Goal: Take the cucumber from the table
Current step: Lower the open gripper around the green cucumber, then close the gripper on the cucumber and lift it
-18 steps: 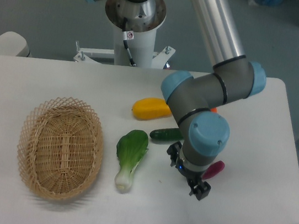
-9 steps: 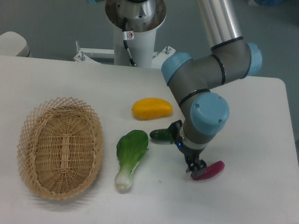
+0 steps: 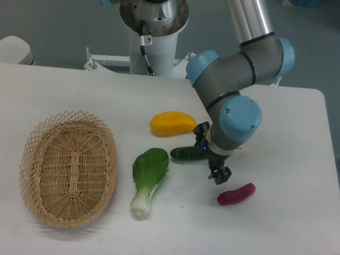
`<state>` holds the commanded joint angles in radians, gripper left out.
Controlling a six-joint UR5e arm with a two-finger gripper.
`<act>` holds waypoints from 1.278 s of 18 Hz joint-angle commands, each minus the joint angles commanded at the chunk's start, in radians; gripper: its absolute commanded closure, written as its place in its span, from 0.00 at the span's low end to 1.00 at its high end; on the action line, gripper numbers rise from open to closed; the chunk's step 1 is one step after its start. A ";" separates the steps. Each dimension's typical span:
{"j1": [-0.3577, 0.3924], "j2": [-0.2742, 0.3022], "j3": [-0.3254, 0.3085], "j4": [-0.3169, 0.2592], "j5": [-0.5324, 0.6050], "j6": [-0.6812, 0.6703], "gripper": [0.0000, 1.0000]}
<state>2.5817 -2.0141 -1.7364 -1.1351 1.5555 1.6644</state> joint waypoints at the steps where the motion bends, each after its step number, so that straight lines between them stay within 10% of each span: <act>1: 0.000 0.000 -0.008 0.003 -0.002 0.000 0.00; 8: -0.009 0.002 -0.092 0.136 -0.002 -0.002 0.05; 12: -0.011 0.000 -0.097 0.144 0.000 -0.015 0.66; 15: -0.011 0.000 -0.085 0.143 0.009 -0.018 0.90; 23: -0.005 0.002 -0.009 0.114 0.014 -0.014 0.90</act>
<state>2.5771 -2.0126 -1.7458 -1.0216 1.5693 1.6506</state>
